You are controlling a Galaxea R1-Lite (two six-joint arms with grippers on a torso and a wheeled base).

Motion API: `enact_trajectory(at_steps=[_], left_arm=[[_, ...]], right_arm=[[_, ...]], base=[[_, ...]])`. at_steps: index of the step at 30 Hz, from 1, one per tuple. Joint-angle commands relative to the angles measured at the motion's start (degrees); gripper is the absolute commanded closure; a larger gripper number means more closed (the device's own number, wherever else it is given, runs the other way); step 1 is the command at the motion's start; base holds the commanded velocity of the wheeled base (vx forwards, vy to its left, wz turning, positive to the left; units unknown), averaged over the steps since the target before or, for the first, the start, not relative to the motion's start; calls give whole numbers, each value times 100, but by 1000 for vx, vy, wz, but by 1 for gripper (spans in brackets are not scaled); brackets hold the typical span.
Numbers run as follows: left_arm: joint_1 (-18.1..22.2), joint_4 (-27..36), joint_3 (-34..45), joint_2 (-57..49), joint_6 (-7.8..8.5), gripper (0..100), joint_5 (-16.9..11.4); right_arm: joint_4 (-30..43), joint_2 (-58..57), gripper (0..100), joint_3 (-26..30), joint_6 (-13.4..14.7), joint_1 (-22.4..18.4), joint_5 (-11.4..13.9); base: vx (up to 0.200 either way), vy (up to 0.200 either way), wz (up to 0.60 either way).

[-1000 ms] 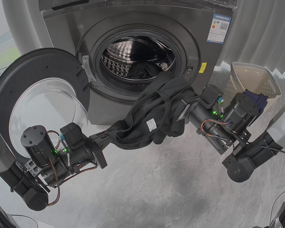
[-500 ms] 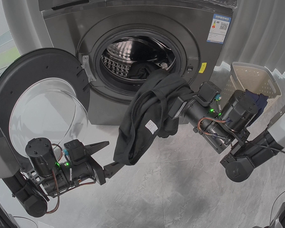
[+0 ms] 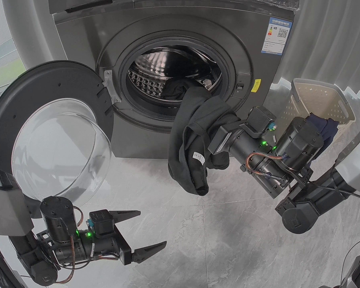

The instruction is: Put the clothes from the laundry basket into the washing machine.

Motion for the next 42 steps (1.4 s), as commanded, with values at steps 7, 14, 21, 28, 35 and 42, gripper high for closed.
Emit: enact_trajectory(at_steps=[7, 14, 21, 28, 35, 42], left_arm=[[-261, -23, -1568, 356, -161, 0, 118], [-463, -14, -2737, 936, -372, 0, 443], [-622, -23, -3001, 1297, -425, 0, 496], [-648, -14, -3484, 1675, -434, 0, 707], [-683, -14, -3968, 2053, -469, 0, 1041], [-613, -14, -4249, 2299, -601, 0, 1199]], right_arm=[[-30, 33, 100, 297, 18, 269, -17], [-48, 24, 100, 455, 80, 383, -26], [-39, -2, 100, 447, 71, 453, -34], [-21, -46, 100, 455, 71, 523, -52], [-21, -37, 100, 455, 71, 603, -70], [-4, -55, 100, 464, 71, 646, -105]], base=[[0, 0, 0], [0, 0, 0], [0, 0, 0], [0, 0, 0], [0, 0, 0], [0, 0, 0]])
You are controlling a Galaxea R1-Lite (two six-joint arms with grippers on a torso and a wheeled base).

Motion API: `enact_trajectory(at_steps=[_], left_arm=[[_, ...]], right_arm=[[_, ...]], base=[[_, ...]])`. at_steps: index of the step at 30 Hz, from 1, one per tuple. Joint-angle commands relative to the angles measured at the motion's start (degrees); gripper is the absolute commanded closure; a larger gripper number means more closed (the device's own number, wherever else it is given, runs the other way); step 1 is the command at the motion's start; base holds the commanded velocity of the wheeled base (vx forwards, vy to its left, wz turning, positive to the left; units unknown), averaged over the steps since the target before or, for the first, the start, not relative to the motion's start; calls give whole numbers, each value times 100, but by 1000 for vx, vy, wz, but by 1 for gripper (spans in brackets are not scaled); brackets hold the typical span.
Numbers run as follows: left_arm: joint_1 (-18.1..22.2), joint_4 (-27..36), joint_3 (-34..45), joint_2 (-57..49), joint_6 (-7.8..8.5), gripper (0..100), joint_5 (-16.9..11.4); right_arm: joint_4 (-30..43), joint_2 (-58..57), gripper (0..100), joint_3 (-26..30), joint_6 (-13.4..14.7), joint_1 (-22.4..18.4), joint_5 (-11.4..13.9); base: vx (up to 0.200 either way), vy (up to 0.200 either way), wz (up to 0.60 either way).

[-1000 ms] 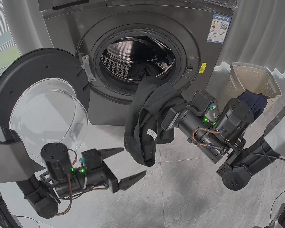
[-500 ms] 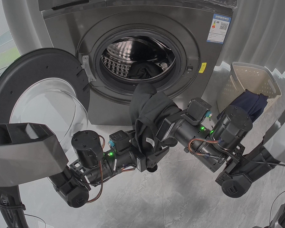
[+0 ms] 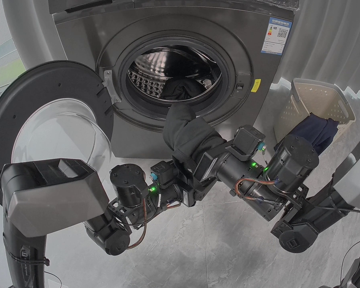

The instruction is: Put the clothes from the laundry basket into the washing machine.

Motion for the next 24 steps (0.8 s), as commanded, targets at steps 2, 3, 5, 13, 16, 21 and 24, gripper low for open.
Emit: enact_trajectory(at_steps=[2, 3, 5, 13, 16, 21, 24], left_arm=[[33, -14, -215, 261, -35, 0, 146], [33, -23, -259, 297, -62, 0, 198], [33, -23, -338, 332, -141, 0, 313], [33, -23, -584, 332, -290, 100, 497], [33, -32, -601, 279, -352, 100, 620], [60, -32, -461, 112, -334, 100, 638], [165, -14, -382, -196, -343, 100, 708]], right_arm=[[3, -30, 100, 10, -1, 21, -8], [3, -30, 100, 10, -1, 21, -8], [3, -30, 100, 1, -1, 30, -8], [3, -56, 100, 10, 8, 30, -8], [3, -109, 100, 10, 8, -23, -8], [3, -232, 100, 10, 8, -234, 0], [30, -320, 100, 247, 26, -691, -8]], base=[[0, 0, 0], [0, 0, 0], [0, 0, 0], [0, 0, 0], [0, 0, 0], [0, 0, 0], [0, 0, 0]])
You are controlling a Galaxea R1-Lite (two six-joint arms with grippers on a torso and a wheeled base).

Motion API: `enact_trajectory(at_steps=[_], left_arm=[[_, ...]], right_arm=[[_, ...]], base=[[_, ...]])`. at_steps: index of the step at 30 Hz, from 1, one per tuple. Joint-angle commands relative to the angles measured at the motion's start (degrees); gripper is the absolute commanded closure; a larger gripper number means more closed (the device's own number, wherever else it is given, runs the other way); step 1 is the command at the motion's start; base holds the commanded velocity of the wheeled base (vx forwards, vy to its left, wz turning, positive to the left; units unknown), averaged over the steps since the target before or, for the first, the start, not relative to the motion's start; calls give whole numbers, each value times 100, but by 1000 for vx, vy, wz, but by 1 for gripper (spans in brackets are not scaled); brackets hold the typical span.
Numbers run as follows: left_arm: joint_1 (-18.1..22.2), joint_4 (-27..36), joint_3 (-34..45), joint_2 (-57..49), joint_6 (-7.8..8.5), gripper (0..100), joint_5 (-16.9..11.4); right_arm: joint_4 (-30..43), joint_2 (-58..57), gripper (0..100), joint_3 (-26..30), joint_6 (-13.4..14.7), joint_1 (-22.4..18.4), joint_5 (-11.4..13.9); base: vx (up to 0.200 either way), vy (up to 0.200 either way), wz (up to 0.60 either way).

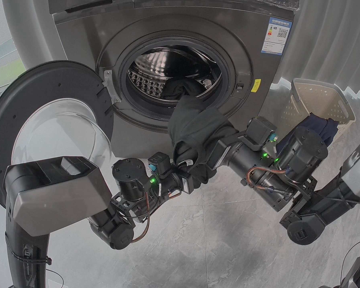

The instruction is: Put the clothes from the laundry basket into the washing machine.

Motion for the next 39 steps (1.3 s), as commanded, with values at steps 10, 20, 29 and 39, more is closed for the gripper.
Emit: enact_trajectory(at_steps=[10, 20, 29, 39], left_arm=[[243, -19, 430, -1148, -13, 100, 86], [243, -19, 1169, -1921, -13, 100, 60], [498, -37, 2513, -2598, 5, 100, -63], [542, -45, 2513, -2686, 5, 100, -2]], right_arm=[[-142, -70, 100, 812, 74, -720, 82], [-194, -413, 0, 1199, -93, -342, 442], [-194, -993, 0, 2631, -348, -307, 1295], [-203, -738, 0, 2614, -375, -1063, 1251]], base=[[0, 0, 0], [0, 0, 0], [0, 0, 0], [0, 0, 0]])
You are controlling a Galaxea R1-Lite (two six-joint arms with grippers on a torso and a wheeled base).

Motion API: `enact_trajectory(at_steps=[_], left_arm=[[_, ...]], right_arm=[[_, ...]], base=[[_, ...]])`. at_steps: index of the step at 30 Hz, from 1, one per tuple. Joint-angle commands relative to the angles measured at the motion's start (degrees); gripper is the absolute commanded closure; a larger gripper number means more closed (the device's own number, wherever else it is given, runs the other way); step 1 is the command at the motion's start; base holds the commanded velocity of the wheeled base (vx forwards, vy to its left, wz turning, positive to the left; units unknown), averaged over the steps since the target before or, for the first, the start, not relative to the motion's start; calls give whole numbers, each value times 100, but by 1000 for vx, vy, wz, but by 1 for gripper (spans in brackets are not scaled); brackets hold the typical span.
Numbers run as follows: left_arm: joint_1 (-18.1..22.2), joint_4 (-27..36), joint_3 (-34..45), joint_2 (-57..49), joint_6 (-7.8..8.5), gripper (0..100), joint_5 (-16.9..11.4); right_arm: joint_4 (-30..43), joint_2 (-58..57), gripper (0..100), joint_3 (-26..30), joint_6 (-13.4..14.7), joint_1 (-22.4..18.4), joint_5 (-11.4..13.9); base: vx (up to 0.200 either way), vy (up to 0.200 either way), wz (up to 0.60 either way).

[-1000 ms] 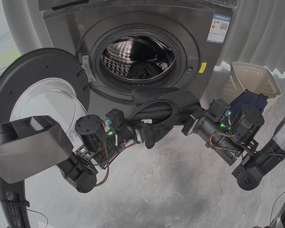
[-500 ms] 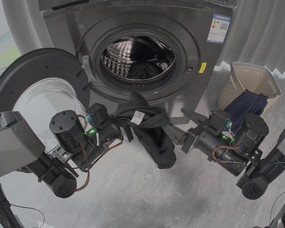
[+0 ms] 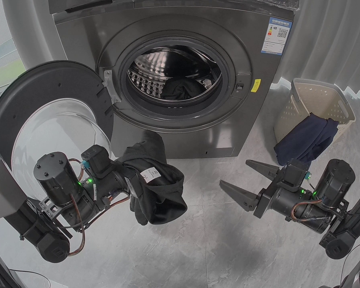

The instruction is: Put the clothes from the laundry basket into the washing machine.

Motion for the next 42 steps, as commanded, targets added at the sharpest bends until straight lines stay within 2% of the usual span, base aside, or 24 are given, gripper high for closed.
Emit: enact_trajectory(at_steps=[1, 9, 14, 29, 35, 42], left_arm=[[52, -43, -74, -142, -6, 100, 18], [-19, -43, 23, -248, 3, 100, 27], [-19, -43, 76, -256, 20, 100, 18], [-71, -43, 234, -283, 99, 100, 9], [-106, -43, 278, -274, 214, 100, 9], [-142, -43, 295, -256, 231, 100, 18]], right_arm=[[-1, 184, 0, 19, 12, -397, -16], [-1, 289, 0, 63, 47, -476, -183], [-1, 289, 0, 72, 56, -423, -201], [-1, 289, 0, 107, 56, -406, -201], [-1, 280, 0, 107, 56, -406, -201], [-1, 280, 0, 125, 56, -362, -209]], base=[[0, 0, 0], [0, 0, 0], [120, 0, 0], [0, 0, 0], [200, 0, 0], [200, 0, 0]])
